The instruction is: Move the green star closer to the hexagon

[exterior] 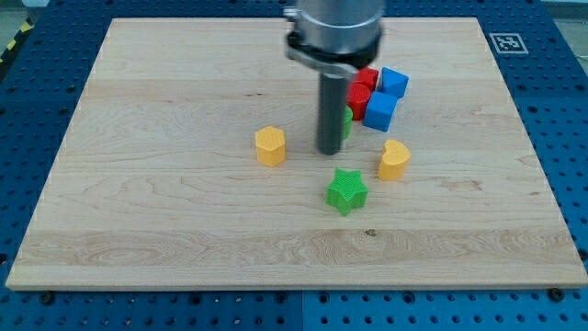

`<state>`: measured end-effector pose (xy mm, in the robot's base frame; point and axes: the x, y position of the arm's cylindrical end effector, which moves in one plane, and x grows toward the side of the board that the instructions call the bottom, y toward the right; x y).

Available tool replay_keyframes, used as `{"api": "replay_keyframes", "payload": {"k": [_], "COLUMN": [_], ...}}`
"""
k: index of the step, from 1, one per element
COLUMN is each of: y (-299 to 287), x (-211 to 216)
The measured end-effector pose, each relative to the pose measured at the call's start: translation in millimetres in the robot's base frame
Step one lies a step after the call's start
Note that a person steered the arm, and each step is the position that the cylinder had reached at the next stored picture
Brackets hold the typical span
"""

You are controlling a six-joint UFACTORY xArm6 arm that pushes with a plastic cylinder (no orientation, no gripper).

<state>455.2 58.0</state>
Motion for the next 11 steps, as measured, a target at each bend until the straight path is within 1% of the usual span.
{"api": "replay_keyframes", "payload": {"k": [1,2,3,4,5,7,9,10,11], "y": [19,19,19,37,36,-18,-74,-98,-102], "x": [28,56,58,66,85,85,112,111,97]}}
